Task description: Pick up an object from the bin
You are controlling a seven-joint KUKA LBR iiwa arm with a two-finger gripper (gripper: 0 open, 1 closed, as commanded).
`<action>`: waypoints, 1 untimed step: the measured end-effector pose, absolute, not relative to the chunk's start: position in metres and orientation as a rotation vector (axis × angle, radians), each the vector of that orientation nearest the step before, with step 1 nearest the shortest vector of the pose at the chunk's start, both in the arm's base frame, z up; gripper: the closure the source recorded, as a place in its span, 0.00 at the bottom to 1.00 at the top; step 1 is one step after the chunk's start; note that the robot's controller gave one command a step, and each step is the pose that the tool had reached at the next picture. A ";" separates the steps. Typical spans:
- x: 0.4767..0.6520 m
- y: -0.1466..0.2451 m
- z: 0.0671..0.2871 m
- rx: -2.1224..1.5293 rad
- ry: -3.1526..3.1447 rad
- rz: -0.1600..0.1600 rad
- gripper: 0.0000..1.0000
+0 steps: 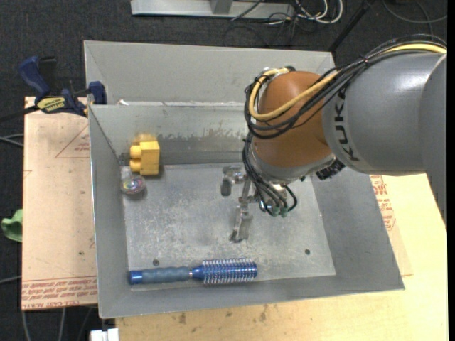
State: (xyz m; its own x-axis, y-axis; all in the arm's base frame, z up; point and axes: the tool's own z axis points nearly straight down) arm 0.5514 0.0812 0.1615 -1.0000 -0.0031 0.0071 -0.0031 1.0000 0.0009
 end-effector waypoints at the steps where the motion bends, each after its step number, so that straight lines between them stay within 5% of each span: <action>1: 0.482 0.115 0.097 0.264 -3.129 -0.002 0.00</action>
Offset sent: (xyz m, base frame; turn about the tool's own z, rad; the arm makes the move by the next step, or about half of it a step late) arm -0.0690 0.0326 -0.0630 -0.1645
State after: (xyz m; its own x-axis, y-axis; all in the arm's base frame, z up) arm 0.4817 0.1151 0.0972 -0.9859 -0.1675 0.0016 -0.1675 0.9859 0.0014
